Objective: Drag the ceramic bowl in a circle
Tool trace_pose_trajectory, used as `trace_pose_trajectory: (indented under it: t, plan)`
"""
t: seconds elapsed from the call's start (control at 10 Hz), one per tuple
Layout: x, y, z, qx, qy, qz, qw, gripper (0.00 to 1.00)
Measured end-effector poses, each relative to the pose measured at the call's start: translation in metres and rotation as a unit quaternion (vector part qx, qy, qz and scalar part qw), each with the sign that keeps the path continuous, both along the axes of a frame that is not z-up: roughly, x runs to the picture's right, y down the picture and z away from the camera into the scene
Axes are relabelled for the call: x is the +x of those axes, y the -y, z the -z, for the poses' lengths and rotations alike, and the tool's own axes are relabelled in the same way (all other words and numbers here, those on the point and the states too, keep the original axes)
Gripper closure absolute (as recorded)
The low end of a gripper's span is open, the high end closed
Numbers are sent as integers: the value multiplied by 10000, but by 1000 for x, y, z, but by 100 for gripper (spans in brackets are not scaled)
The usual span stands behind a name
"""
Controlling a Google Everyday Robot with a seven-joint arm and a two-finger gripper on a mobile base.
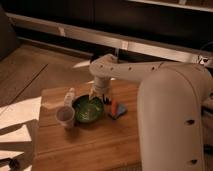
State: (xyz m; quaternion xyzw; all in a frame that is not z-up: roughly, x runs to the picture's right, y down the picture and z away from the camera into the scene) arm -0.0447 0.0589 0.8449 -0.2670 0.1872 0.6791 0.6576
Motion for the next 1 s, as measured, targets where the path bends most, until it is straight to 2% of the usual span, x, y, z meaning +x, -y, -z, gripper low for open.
trace_pose_trajectory:
  t: [0.2,0.4,1.0]
  plan:
    - [-10,-2,-14,-25,109,70,9999,35]
    - [-19,-12,-33,-163,185,197,9995,35]
    - [-10,-39,-70,-650,5,253,9976,35]
